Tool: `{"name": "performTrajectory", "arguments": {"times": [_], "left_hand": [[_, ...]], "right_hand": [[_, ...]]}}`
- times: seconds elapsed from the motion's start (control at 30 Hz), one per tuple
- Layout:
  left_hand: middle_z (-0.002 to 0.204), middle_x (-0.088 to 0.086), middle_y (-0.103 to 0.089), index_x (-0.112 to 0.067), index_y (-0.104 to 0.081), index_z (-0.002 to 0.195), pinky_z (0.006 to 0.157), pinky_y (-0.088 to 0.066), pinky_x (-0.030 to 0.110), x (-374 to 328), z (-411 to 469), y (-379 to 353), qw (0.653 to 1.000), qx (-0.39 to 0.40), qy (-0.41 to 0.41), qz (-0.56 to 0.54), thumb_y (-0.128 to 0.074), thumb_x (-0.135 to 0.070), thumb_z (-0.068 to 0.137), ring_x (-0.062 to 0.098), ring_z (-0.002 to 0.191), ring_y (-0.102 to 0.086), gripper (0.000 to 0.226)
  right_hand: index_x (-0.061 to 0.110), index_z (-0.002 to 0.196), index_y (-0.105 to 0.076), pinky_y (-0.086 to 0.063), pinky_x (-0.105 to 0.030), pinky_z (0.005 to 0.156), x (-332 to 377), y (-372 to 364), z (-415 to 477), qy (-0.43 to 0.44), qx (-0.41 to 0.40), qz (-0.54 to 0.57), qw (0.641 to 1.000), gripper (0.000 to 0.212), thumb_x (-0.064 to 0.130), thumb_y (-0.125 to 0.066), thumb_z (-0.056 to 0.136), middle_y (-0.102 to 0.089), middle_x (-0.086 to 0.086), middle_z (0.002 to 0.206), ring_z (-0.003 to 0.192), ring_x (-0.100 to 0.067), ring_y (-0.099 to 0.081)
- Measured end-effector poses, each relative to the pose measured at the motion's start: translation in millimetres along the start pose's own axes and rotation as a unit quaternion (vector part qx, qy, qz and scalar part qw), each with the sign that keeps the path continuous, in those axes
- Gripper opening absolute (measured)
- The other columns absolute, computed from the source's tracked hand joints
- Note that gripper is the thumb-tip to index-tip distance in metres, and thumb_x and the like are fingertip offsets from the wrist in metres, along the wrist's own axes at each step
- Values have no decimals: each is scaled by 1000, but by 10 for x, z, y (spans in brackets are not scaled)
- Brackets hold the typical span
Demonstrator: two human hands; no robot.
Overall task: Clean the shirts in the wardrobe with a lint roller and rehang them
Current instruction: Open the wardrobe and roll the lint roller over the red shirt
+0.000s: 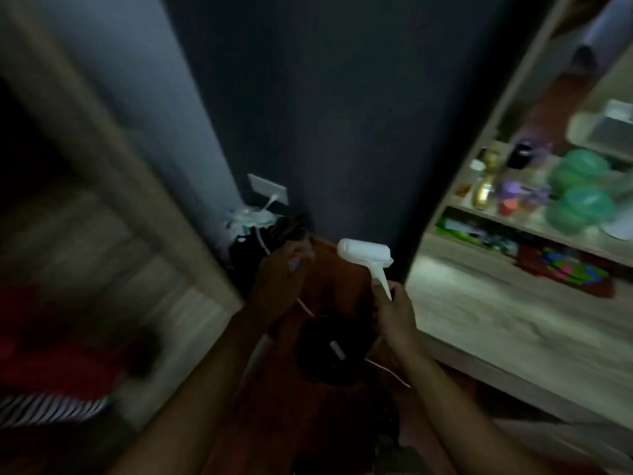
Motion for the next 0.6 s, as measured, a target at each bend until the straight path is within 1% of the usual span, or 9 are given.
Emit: {"name": "performTrajectory", "arguments": {"times": [0.1,0.17,0.23,0.3,0.37,0.43,0.5,0.57,0.6], "left_hand": [[109,1,-71,-20,-67,112,97,-50,38,-209,326,-924,997,74,-3,17,-56,-45,97,19,102,-66,31],[105,0,-71,-26,-65,107,95,-50,42,-361,503,-1517,991,103,-57,69,-47,-56,96,20,99,-66,37],[105,5,-73,-20,-69,109,96,-44,33,-543,615,-2075,981,135,-95,106,-54,-45,97,25,99,-66,30],[112,13,-72,-8,-70,115,91,-33,23,-680,683,-2583,975,155,-102,125,-63,-29,96,31,105,-65,29],[120,16,-68,-5,-67,121,95,-32,24,-665,718,-3082,969,183,-93,136,-62,-29,96,33,112,-62,35],[117,18,-69,-3,-67,120,98,-40,32,-576,752,-3524,962,203,-98,152,-54,-39,95,36,109,-65,46],[112,20,-71,-3,-69,116,92,-52,42,-466,815,-3895,951,223,-104,188,-48,-44,89,39,105,-68,53],[115,23,-69,-5,-69,117,87,-55,52,-377,891,-4174,938,250,-94,222,-49,-45,86,42,105,-67,55],[119,24,-67,-5,-68,119,87,-55,54,-335,930,-4291,930,259,-100,242,-49,-45,85,44,108,-66,55]], "right_hand": [[23,100,-56,-42,-32,63,-213,664,320,-28,-65,28,997,24,46,-55,95,-58,-3,80,69,-18,-55],[27,99,-55,-42,-34,65,-412,1054,536,-55,-105,39,992,32,56,-56,85,-58,-3,81,72,-20,-55],[32,98,-53,-43,-36,68,-612,1408,760,-79,-129,42,988,39,64,-54,76,-59,-4,85,75,-21,-56],[37,96,-52,-46,-39,71,-784,1708,960,-108,-150,43,982,38,67,-53,73,-60,-4,87,77,-21,-58],[37,93,-51,-48,-41,72,-918,1965,1145,-123,-168,39,977,37,68,-52,73,-62,-5,88,78,-23,-59],[35,92,-50,-49,-41,69,-1005,2166,1308,-129,-187,34,973,30,63,-54,80,-62,-6,87,76,-23,-60],[29,94,-50,-50,-38,68,-1073,2317,1454,-135,-203,34,969,20,48,-58,92,-62,-1,85,77,-21,-60],[20,101,-50,-48,-31,71,-1155,2416,1590,-143,-213,32,966,19,36,-58,97,-59,7,86,84,-19,-61],[18,104,-49,-48,-32,75,-1198,2450,1651,-143,-216,27,965,19,34,-58,97,-58,9,87,88,-20,-61]]}}
Point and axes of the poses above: each hand's wrist, its own z-axis towards the middle knuckle, its own y-axis out of the back of the hand, x = y × z, the point moved 5 cm from there along z, towards the middle knuckle
